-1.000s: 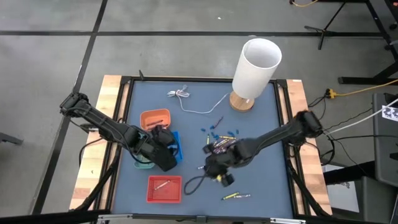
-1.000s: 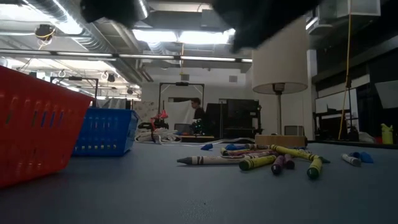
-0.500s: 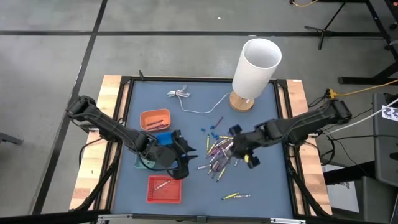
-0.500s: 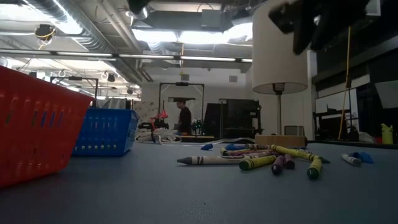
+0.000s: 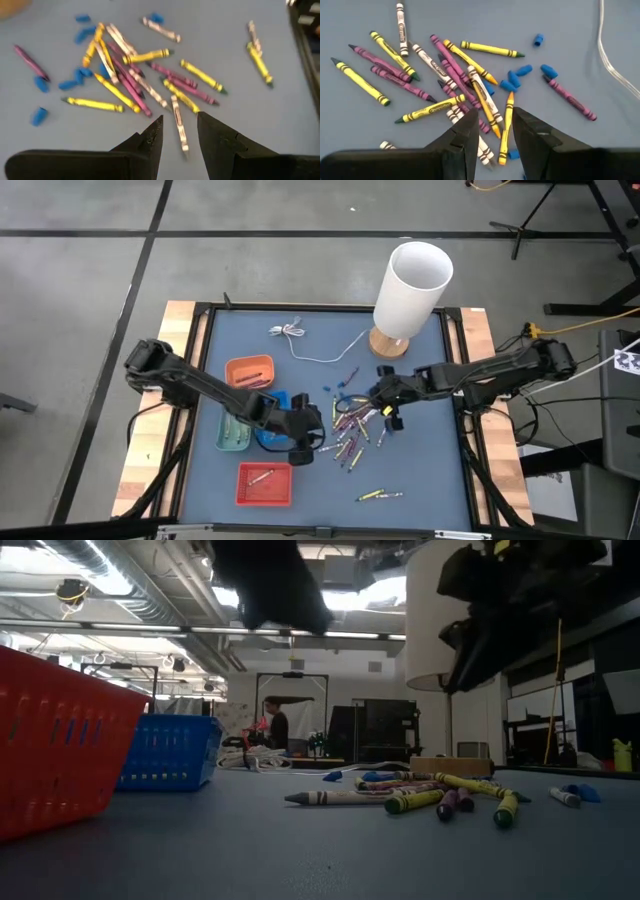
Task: Sort crayons
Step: Put the grey crayon into the orange bin
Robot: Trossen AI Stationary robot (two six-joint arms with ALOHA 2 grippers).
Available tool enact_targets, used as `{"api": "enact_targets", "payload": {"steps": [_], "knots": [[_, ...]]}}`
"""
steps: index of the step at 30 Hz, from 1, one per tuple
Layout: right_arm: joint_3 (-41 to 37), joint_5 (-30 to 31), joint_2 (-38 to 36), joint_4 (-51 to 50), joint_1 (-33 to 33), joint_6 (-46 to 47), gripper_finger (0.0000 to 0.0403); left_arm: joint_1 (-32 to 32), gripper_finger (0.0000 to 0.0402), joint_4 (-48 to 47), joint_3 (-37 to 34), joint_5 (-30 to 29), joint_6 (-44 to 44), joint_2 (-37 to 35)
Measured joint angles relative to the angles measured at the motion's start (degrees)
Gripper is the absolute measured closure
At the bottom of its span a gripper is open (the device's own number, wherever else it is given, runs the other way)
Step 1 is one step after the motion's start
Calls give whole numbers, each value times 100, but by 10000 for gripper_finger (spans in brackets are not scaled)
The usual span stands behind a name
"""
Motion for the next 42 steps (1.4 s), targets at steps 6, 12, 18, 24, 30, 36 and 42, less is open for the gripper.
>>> {"api": "enact_targets", "payload": {"steps": [6, 12, 18, 24, 30, 36, 42], "knots": [[-6, 0, -4, 94, 4, 0, 285, -73, 296, 162, 0, 104, -2, 497], [-4, 0, 7, 340, 6, -42, 285, -133, 296, 470, 0, 104, -2, 919], [-3, 0, 7, 340, 7, -43, 285, -131, 296, 582, 0, 113, -4, 1249], [-3, 0, 9, 342, 8, -44, 285, -133, 296, 924, 0, 391, -8, 1615], [-3, 0, 11, 347, 8, -44, 285, -131, 296, 905, 0, 377, -48, 1796], [-3, -1, 11, 344, 8, -44, 285, -126, 302, 900, 0, 338, -46, 1794], [-3, -3, 11, 342, 8, -44, 285, -129, 339, 801, 4, 340, -49, 1794]]}}
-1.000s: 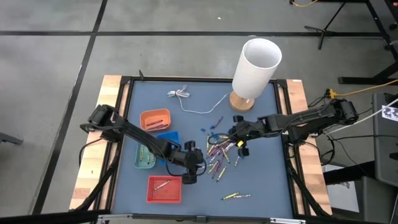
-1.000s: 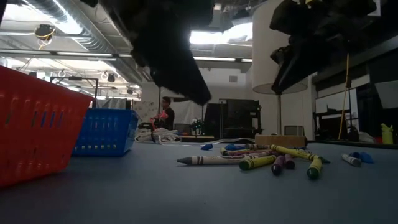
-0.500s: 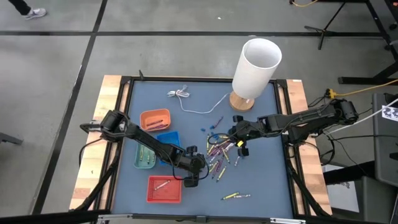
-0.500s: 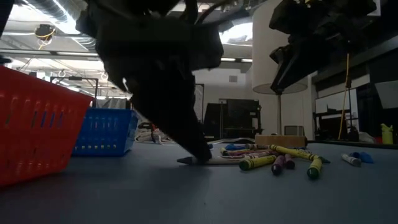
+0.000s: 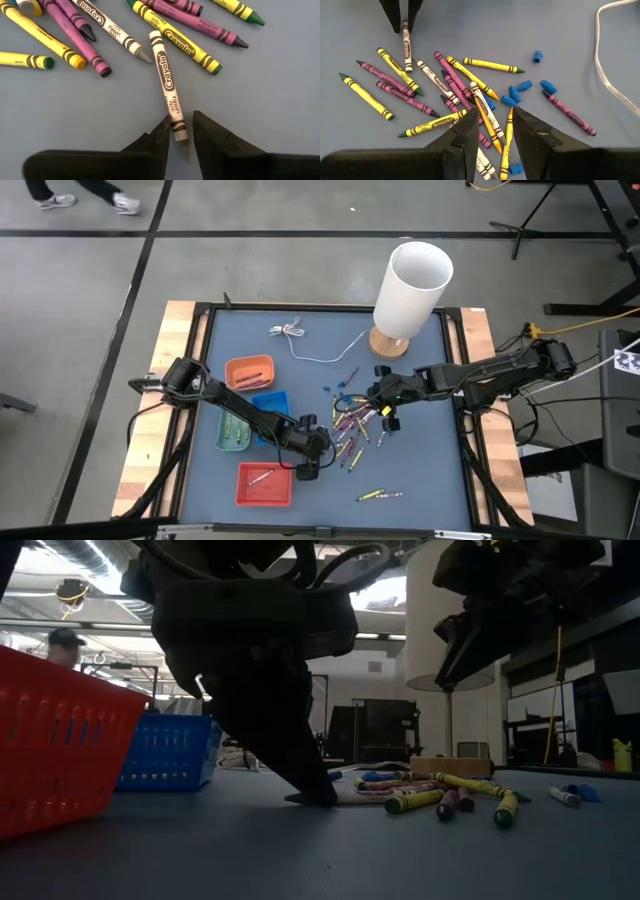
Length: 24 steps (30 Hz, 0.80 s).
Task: Sort crayons
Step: Put the grey crayon into the orange bin
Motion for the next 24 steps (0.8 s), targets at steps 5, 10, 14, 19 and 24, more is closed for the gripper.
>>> {"api": "enact_targets", "payload": {"steps": [5, 10, 14, 19, 24], "knots": [[0, 0, 0, 0, 0, 0, 285, -2, 373, -13, 0, 2, -4, 0], [0, 0, 0, 0, 0, 0, 285, 2, 395, -23, 0, -2, -5, -2], [0, 0, 0, 0, 0, 0, 285, 2, 398, -30, 0, -2, -10, -13], [0, -3, 0, 0, 0, 0, 285, 4, 396, -106, -3, -4, -155, -113], [0, -63, 2, -9, 4, 0, 285, -7, 395, -76, -5, 85, -455, -345]]}}
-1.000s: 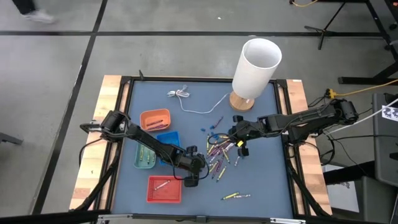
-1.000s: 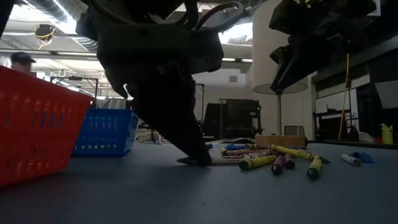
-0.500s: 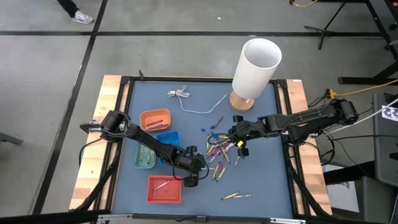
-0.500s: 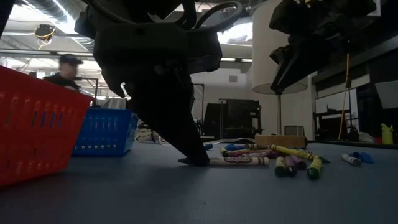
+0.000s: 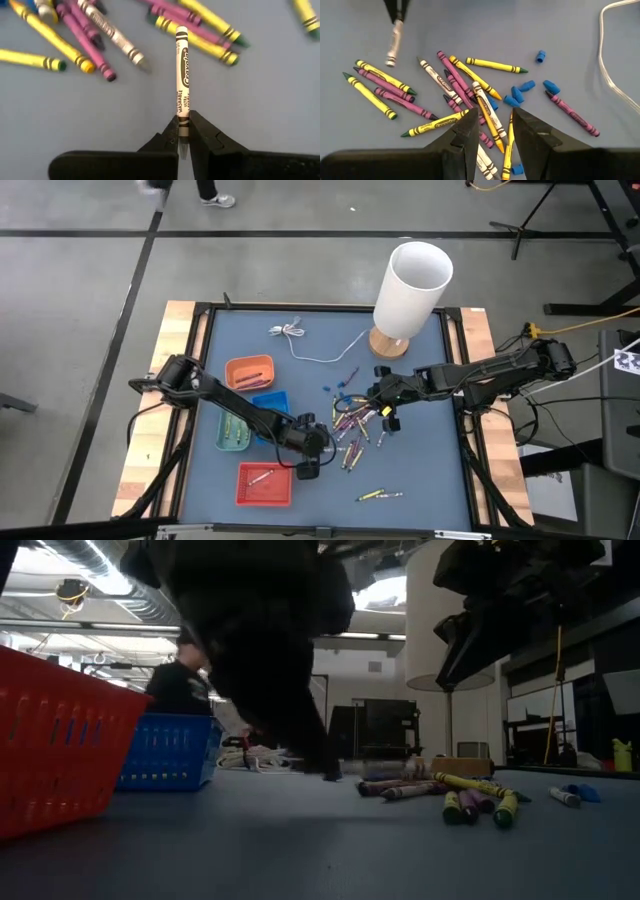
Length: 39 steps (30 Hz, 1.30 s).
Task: Sort crayons
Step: Put the grey crayon into the orange bin
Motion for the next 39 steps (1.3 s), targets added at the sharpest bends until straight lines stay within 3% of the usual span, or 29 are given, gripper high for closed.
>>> {"api": "enact_targets", "payload": {"steps": [11, 16, 27, 33, 39], "knots": [[0, -47, 0, -7, 0, 0, 285, -349, 395, -491, 0, 629, -809, -1122], [0, -403, 0, 10, 0, 16, 285, -800, 395, -1297, 3, 1017, -1711, -1576], [0, -1399, 0, 382, 22, 1194, 285, -2007, 395, -2715, 5, 870, -2942, -1685], [2, -1439, 0, 674, 559, 1687, 285, -2273, 394, -3256, 5, 676, -3299, -1685], [2, -929, 0, 743, 1337, 2078, 285, -2329, 394, -3526, 5, 648, -3299, -1685]]}}
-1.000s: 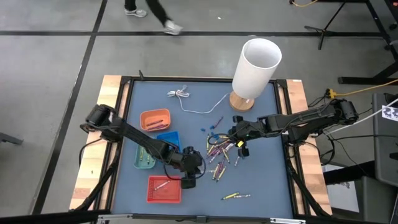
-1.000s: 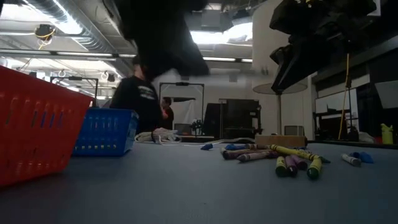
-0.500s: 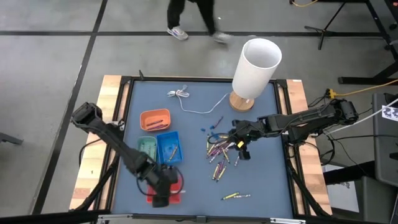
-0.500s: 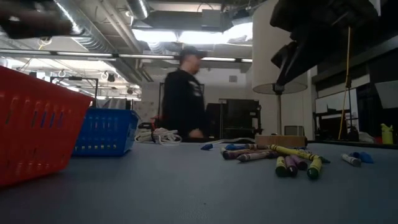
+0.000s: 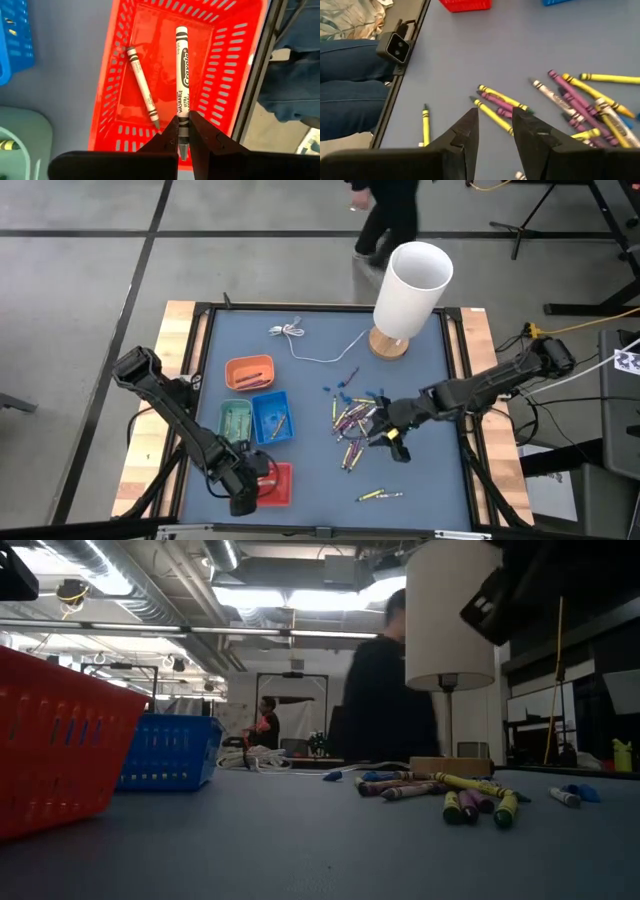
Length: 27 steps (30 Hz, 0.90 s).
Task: Sort crayons
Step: Put the grey crayon into the orange bin, then put the gray crayon into the orange basket
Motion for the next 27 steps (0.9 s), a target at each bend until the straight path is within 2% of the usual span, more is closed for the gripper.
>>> {"api": "enact_targets", "payload": {"steps": [12, 21, 27], "knots": [[0, 859, 0, -26, 1237, 813, 285, 0, 390, -59, -4, -11, 2, 0], [0, 1137, 118, 0, 1901, 1506, 285, 27, 314, -53, -4, -578, 2, 0], [0, 1147, 545, 115, 2350, 1958, 285, 57, 299, -31, -4, -591, 0, 0]]}}
